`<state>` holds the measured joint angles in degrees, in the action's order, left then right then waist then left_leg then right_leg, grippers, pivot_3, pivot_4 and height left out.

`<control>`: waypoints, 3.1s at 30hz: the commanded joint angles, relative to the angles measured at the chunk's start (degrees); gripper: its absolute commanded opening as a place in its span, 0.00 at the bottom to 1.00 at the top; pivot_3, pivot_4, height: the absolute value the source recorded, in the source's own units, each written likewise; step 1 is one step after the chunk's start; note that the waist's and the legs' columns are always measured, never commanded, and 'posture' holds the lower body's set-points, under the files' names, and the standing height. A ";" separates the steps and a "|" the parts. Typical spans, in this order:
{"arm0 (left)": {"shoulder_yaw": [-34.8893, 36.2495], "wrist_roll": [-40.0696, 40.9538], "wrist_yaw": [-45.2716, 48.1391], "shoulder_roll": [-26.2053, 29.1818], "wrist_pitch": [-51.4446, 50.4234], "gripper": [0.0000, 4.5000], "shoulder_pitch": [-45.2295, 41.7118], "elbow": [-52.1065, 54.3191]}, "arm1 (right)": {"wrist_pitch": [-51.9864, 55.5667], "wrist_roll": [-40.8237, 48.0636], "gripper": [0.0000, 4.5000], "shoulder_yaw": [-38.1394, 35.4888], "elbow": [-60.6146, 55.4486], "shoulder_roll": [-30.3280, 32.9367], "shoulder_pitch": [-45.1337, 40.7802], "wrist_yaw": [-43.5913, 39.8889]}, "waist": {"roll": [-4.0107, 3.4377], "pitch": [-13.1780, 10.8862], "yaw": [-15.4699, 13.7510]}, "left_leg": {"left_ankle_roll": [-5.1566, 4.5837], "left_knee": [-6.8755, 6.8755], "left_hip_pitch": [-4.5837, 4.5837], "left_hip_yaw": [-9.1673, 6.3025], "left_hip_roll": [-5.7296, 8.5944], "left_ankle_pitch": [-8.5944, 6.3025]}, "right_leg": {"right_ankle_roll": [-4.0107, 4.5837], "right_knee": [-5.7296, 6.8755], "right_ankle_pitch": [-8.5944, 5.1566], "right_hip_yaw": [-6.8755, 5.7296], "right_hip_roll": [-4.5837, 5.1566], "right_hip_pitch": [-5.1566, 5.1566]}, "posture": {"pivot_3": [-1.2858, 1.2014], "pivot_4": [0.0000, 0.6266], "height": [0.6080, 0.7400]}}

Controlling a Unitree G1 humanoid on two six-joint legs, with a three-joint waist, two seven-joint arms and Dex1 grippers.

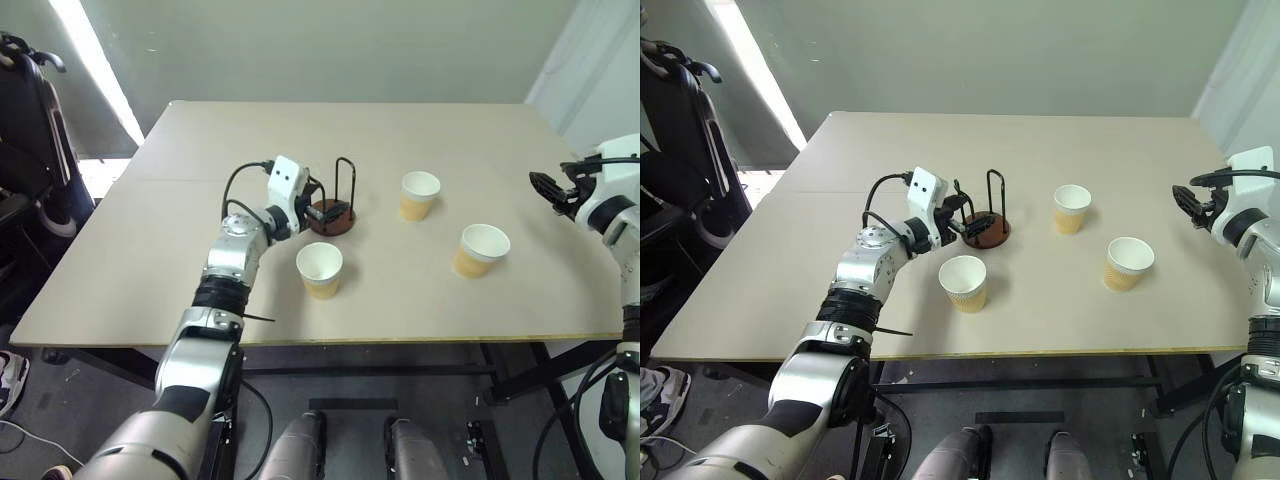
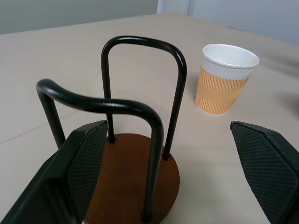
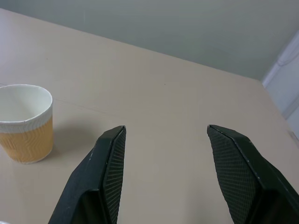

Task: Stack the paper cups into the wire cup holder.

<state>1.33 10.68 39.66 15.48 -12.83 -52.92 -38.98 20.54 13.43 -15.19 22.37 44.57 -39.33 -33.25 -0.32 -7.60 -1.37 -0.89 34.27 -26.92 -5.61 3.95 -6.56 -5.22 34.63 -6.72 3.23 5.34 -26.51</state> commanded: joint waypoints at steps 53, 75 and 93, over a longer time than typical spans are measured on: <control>0.63 -0.44 2.51 -3.22 5.16 0.01 -6.38 -7.66 | 0.56 1.60 0.62 -2.64 -5.48 0.06 1.19 1.87 | 0.00 0.00 -0.05 | -0.04 0.05 -0.04 0.03 0.02 0.02 | -0.37 -0.02 -0.16 0.01 0.00 0.01 | 0.52 0.24 1.00; -2.66 -2.32 7.68 -5.31 6.81 0.01 -12.65 -7.91 | 1.62 2.87 0.62 -4.03 -8.33 0.32 3.18 3.03 | 0.00 0.00 -0.21 | -0.05 0.17 -0.08 0.04 0.02 0.03 | -0.53 -0.02 -0.21 0.03 0.01 0.03 | 0.52 0.24 1.00; -11.13 -1.11 20.33 -10.12 -1.56 0.01 -7.25 4.15 | 2.73 3.80 0.62 -5.27 -9.73 2.70 4.68 1.06 | 0.00 0.00 -0.45 | -0.15 0.47 -0.24 0.05 0.02 -0.05 | -0.77 -0.06 -0.19 0.04 0.03 0.04 | 0.52 0.24 1.00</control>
<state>-10.08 8.68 59.66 5.47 -14.17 -59.57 -38.35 23.38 16.17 -17.76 15.20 45.18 -34.35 -31.05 -0.33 -7.60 -1.81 -1.05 34.76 -27.17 -5.55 3.97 -6.60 -6.01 34.58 -6.90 3.28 5.38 -26.47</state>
